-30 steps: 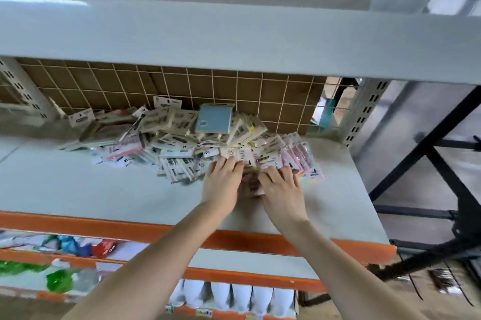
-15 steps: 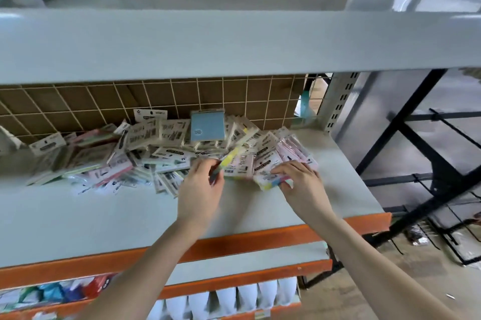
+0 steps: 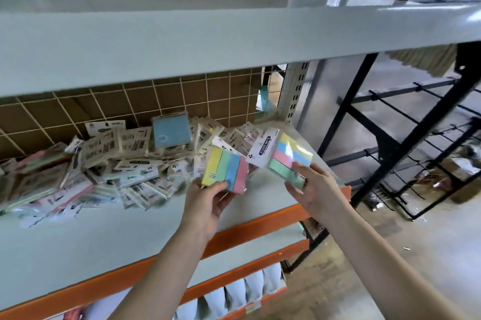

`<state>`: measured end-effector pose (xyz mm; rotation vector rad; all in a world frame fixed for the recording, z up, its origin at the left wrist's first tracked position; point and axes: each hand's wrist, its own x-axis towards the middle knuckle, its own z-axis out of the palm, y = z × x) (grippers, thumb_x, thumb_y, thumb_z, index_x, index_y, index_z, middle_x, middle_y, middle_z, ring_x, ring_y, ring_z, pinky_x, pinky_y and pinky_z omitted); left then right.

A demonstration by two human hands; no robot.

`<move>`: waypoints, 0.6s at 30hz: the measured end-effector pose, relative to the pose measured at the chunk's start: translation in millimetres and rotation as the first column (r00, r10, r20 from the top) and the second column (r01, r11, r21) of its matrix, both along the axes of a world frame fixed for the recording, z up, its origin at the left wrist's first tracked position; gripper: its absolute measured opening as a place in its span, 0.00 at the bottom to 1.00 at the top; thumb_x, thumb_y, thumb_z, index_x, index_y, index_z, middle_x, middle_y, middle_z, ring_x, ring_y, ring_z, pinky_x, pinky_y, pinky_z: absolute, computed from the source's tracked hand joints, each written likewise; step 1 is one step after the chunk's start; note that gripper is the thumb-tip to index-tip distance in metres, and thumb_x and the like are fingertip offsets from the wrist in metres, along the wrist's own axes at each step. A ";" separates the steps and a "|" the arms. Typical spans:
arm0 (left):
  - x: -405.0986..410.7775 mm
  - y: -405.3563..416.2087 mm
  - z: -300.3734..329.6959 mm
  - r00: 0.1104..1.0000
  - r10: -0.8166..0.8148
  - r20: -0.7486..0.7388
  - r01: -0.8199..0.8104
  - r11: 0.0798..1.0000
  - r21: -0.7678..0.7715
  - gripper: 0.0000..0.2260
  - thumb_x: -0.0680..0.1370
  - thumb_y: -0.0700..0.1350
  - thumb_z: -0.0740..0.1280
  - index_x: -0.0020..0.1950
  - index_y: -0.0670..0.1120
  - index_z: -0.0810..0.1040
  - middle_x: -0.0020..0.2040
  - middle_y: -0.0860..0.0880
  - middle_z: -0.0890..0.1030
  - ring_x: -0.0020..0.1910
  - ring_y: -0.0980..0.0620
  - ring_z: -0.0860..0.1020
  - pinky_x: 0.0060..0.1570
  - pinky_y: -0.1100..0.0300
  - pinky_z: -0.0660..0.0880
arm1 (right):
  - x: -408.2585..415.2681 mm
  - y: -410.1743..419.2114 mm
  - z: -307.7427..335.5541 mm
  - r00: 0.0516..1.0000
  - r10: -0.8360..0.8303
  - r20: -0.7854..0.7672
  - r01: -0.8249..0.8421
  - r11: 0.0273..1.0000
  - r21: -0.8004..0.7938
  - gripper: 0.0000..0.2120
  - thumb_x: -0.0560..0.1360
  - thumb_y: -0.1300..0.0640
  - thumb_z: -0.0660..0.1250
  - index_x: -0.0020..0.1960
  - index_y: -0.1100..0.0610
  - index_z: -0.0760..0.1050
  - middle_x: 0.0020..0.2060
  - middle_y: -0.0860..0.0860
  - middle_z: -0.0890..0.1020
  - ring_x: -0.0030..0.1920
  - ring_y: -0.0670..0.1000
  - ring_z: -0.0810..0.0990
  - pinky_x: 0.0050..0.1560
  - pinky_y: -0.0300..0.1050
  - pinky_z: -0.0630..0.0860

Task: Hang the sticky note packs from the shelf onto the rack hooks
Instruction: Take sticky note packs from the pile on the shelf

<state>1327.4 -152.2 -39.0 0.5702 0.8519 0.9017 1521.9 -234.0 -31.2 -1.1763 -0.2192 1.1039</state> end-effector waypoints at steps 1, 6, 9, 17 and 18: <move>6.1 -4.0 0.7 0.998 -0.048 0.039 0.050 0.998 -0.030 0.14 0.75 0.26 0.59 0.54 0.39 0.76 0.44 0.41 0.82 0.36 0.49 0.83 0.38 0.57 0.81 | 1.7 -4.0 0.6 0.999 0.007 -0.039 -0.007 1.000 -0.008 0.04 0.72 0.63 0.70 0.44 0.57 0.77 0.41 0.52 0.83 0.40 0.49 0.82 0.41 0.45 0.80; 36.4 -28.0 2.9 0.962 -0.224 0.156 0.233 0.972 -0.038 0.19 0.70 0.26 0.63 0.59 0.37 0.75 0.47 0.39 0.83 0.43 0.45 0.83 0.40 0.55 0.82 | 12.4 -29.4 7.9 0.979 0.061 -0.196 -0.042 0.994 0.100 0.23 0.63 0.64 0.74 0.57 0.56 0.74 0.43 0.54 0.85 0.41 0.51 0.84 0.39 0.45 0.81; 60.8 -46.4 6.7 0.932 -0.303 0.200 0.304 0.952 0.024 0.23 0.65 0.29 0.66 0.60 0.38 0.76 0.53 0.38 0.82 0.48 0.44 0.83 0.44 0.52 0.82 | 24.8 -50.5 9.9 0.978 0.064 -0.199 -0.032 0.986 0.163 0.23 0.61 0.65 0.74 0.54 0.52 0.76 0.44 0.55 0.85 0.42 0.52 0.85 0.41 0.46 0.82; 147.7 -120.3 7.9 0.905 -0.400 0.143 0.381 0.913 0.142 0.14 0.67 0.37 0.70 0.51 0.47 0.83 0.50 0.42 0.84 0.47 0.46 0.83 0.40 0.54 0.80 | 87.5 -127.2 12.1 0.923 -0.093 0.373 0.124 0.990 -0.060 0.07 0.78 0.54 0.66 0.47 0.57 0.79 0.40 0.56 0.79 0.37 0.53 0.79 0.40 0.54 0.77; 159.2 -132.9 8.3 0.902 -0.413 0.122 0.396 0.907 0.143 0.14 0.66 0.36 0.70 0.51 0.46 0.82 0.50 0.42 0.84 0.47 0.45 0.83 0.39 0.55 0.80 | 97.7 -138.7 15.0 0.907 -0.104 0.407 0.140 0.988 -0.060 0.07 0.78 0.54 0.66 0.47 0.57 0.79 0.40 0.55 0.79 0.36 0.51 0.79 0.36 0.49 0.77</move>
